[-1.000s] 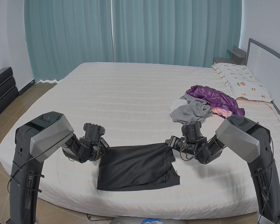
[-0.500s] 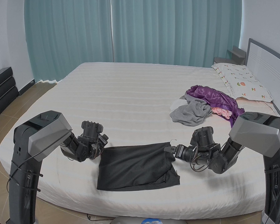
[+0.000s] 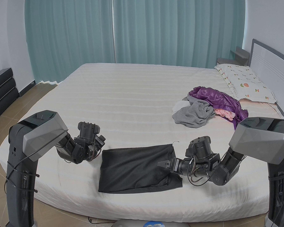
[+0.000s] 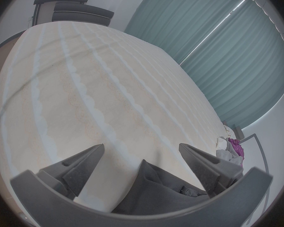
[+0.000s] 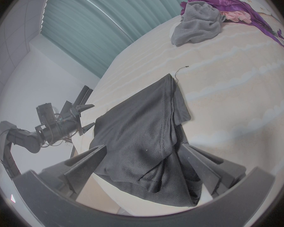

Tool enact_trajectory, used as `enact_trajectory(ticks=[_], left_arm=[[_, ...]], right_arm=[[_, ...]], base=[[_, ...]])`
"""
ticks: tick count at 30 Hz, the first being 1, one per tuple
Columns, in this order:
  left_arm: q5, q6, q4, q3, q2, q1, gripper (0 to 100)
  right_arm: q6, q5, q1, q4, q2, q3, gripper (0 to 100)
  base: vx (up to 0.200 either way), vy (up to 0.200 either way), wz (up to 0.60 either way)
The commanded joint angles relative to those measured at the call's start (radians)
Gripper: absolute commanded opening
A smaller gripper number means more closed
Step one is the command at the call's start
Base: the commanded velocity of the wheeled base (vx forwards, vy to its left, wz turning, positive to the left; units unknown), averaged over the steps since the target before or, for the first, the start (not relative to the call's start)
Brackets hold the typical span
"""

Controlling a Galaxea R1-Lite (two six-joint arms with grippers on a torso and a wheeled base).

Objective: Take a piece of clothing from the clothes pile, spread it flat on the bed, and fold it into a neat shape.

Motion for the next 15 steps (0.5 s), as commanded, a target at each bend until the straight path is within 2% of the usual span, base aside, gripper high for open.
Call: enact_trajectory(ticks=[1, 2, 9, 15], left_arm=[[0.001, 0.0, 0.0, 0.018, -0.022, -0.002, 100], [-0.001, 0.0, 0.0, 0.02, -0.022, -0.002, 100], [0.004, 0.002, 0.0, 0.027, -0.023, -0.003, 100], [-0.001, 0.0, 0.0, 0.064, -0.072, -0.014, 100]], right_arm=[[-0.021, -0.002, 0.006, 0.021, 0.036, -0.036, 100], [-0.023, -0.004, 0.006, 0.029, 0.039, -0.049, 0], [-0.053, -0.005, 0.004, 0.107, 0.036, -0.096, 0], [-0.058, -0.007, 0.004, 0.121, 0.029, -0.137, 0]], base=[[0.0, 0.0, 0.0], [0.0, 0.0, 0.0], [0.0, 0.0, 0.0], [0.0, 0.0, 0.0]])
